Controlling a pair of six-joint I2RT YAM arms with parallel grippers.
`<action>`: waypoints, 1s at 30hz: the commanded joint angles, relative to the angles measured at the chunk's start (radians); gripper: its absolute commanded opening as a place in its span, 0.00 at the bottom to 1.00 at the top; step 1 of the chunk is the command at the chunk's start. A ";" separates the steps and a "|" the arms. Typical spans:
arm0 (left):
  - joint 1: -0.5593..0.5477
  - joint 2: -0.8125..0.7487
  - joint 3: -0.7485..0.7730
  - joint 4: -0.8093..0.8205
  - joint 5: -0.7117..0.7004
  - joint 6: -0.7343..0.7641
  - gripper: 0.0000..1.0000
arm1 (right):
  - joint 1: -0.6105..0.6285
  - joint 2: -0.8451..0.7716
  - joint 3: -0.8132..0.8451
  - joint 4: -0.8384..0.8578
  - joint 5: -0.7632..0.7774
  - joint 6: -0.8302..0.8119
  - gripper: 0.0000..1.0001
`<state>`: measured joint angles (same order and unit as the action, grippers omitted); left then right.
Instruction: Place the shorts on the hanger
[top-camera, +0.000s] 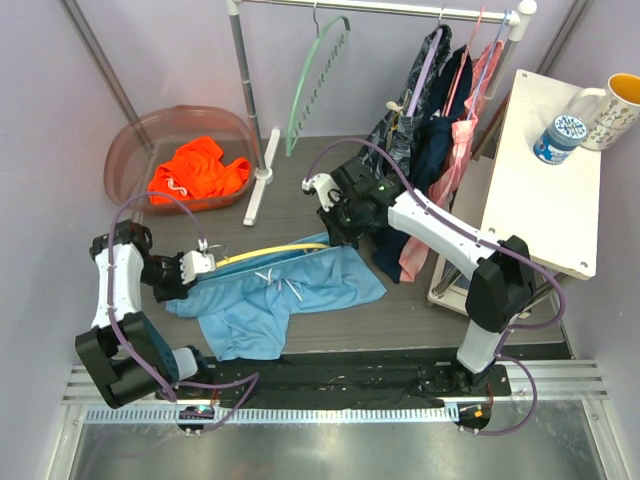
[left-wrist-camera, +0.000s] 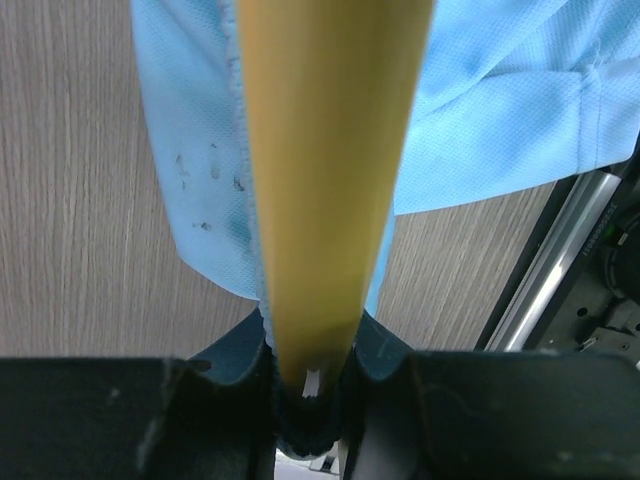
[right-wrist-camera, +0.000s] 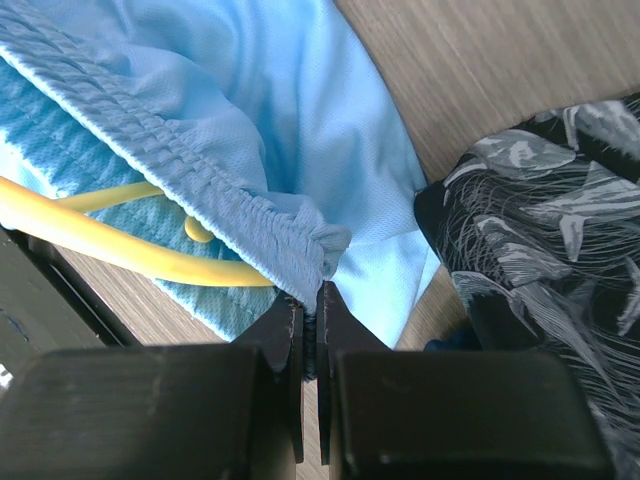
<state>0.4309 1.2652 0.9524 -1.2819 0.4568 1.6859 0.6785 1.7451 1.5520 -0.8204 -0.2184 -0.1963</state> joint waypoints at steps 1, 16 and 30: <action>0.008 -0.018 0.010 0.082 -0.351 0.017 0.00 | -0.082 -0.038 0.088 -0.131 0.231 -0.064 0.01; -0.095 0.045 0.057 0.049 -0.428 -0.097 0.00 | 0.048 -0.018 0.171 -0.111 0.257 -0.092 0.01; -0.142 -0.010 0.216 -0.112 -0.092 -0.150 0.00 | 0.102 0.054 0.330 -0.201 0.047 -0.126 0.74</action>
<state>0.2760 1.3056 1.1313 -1.3151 0.3420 1.5246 0.8104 1.8103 1.7824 -0.9367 -0.1555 -0.2718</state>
